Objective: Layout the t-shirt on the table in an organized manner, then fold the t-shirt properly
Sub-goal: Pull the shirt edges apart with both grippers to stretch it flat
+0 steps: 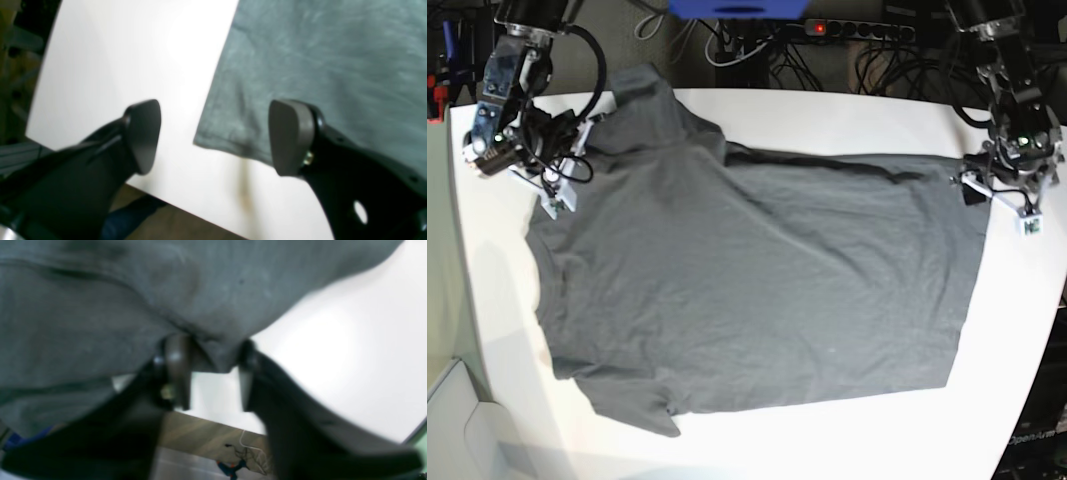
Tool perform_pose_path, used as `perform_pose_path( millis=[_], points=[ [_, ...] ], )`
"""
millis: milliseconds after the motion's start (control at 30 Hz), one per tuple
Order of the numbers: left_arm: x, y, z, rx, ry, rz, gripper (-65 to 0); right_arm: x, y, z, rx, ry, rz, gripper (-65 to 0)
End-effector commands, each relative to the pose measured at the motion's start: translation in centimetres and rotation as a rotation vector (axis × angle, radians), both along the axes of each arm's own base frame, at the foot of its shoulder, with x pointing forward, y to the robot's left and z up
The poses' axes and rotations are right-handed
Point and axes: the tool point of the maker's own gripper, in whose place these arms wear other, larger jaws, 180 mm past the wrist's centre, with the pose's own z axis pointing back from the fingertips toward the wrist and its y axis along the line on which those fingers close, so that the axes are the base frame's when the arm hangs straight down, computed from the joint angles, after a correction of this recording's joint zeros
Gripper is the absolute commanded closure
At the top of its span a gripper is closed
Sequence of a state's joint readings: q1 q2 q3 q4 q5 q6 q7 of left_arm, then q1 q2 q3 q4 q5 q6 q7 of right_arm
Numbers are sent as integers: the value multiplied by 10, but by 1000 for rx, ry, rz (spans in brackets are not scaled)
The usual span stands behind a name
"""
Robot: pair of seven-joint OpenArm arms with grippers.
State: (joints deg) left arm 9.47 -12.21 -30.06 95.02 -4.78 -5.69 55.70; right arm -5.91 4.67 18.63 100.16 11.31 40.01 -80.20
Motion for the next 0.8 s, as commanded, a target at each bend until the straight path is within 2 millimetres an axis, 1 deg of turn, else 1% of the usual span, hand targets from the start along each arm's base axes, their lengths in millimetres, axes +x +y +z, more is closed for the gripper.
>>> perform_pose_path(
  millis=[0,33,67,133,233,367,433,500,533,567,600,767],
  points=[
    [1,6,-1,14,-3,3,-494,8,-2,7,-7,-29,0,-78],
    [3,7,-6,11,-6,2,-494,6,-2,6,-7,-26,0,-31],
    [4,8,-9,11,-17,4,-494,6,-3,6,-8,-24,0,0],
    [4,10,-17,5,-26,8,-494,4,-6,6,-14,-22,-5,0],
    [4,8,-27,-12,-26,15,-494,-10,-7,2,-22,2,-4,0],
    [6,12,-40,-29,8,33,-494,-23,-9,9,-49,-7,8,0],
    [2,13,-46,-37,28,40,-493,-28,-9,14,-62,-17,15,0],
    [-2,16,-49,-34,41,44,-493,-33,-9,17,-70,-20,19,0],
    [-7,20,-49,-22,54,43,-493,-34,-9,16,-72,-16,19,0],
    [-17,24,-52,-13,81,41,-493,-34,-12,17,-82,-17,22,0],
    [-24,26,-55,-10,102,41,-493,-34,-14,18,-87,-17,24,0],
    [-46,28,-55,1,161,42,-492,-31,-15,19,-90,-24,24,0]
  ],
)
